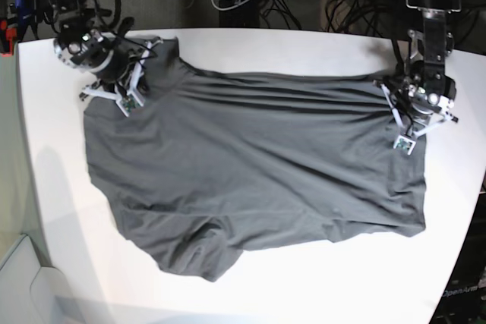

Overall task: Layout the t-shirt on the table in an organized manner, then fold the t-shirt properly
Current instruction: 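Drag the shirt corners with both grippers outward, flattening the body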

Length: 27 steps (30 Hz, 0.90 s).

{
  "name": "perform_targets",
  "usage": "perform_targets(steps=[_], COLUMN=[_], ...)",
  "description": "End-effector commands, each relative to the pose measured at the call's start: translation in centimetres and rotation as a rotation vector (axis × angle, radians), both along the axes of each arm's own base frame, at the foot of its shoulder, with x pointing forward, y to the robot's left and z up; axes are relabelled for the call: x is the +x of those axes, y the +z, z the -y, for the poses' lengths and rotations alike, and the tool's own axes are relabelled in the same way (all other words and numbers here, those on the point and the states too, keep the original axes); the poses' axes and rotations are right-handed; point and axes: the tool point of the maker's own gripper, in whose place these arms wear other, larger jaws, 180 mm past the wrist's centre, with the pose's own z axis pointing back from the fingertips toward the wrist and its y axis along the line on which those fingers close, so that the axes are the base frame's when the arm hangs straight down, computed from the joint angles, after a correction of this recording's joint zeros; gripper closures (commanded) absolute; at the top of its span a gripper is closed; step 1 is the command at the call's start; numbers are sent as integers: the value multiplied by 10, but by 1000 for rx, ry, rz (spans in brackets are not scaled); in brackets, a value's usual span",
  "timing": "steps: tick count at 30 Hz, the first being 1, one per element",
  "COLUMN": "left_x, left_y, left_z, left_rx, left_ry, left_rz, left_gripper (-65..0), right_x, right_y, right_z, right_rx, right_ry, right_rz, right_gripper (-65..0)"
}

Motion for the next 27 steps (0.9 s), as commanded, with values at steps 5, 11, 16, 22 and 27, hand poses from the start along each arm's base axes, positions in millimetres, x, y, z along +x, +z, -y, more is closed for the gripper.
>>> perform_targets(steps=[5, 11, 16, 22, 27], left_x=[6, -1, -11, -16, -14], left_y=[17, 24, 26, 42, 56], left_z=[-11, -31, -49, -78, -85], left_rx=[52, 107, 147, 145, 143], left_ry=[1, -10, -14, 69, 7], left_rz=[28, 17, -5, 26, 14], left_gripper=[-4, -4, -4, -4, -4], right_x=[-36, -40, -41, -28, -9], right_y=[-6, -4, -5, 17, 54], right_z=[6, -4, -5, -13, -24], right_rx=[-69, -61, -59, -48, -39], right_ry=[19, 50, 48, 65, 89], right_rz=[-82, -80, -84, -12, 103], right_gripper=[0, 0, 0, 0, 0])
